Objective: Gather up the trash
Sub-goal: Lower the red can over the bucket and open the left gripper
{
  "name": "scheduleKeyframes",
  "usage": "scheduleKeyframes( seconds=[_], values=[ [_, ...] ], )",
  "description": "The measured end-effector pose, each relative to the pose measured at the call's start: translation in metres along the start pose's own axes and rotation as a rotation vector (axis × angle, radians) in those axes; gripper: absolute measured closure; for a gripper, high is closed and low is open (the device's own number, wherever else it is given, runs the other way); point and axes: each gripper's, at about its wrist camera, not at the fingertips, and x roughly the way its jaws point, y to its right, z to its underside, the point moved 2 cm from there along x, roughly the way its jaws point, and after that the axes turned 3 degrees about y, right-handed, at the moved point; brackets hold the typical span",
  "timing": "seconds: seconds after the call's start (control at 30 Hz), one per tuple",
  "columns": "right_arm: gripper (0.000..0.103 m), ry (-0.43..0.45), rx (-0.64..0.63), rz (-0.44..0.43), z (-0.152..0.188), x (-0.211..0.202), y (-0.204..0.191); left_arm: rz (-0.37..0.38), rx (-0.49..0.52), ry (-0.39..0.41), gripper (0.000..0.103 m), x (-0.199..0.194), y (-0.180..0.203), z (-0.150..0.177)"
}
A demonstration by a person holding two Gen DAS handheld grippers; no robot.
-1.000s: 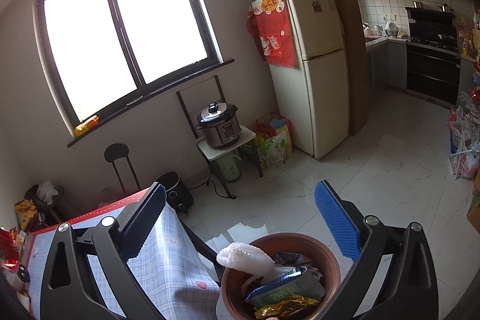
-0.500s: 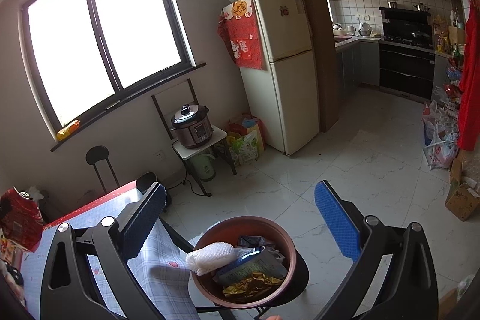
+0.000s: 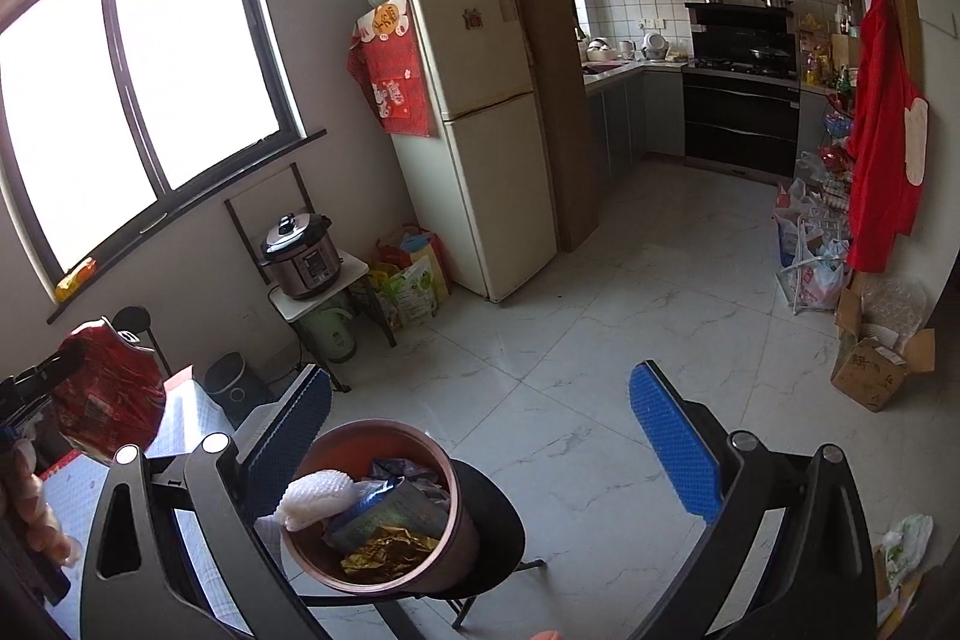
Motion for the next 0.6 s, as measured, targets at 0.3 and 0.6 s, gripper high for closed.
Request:
scheduleKeyframes(
  seconds=[0.3, 0.6],
  values=[
    [0.005, -0.046, -0.004, -0.004, -0.001, 0.014, 0.005, -0.174, -0.017, 0.024, 0.017, -0.016, -0.011, -0.007],
    [0.005, -0.021, -0.066, -0.022, 0.008, -0.022, -0.055, -0.325, 0.063, 0.071, 0.006, -0.115, -0.034, 0.001]
  ],
)
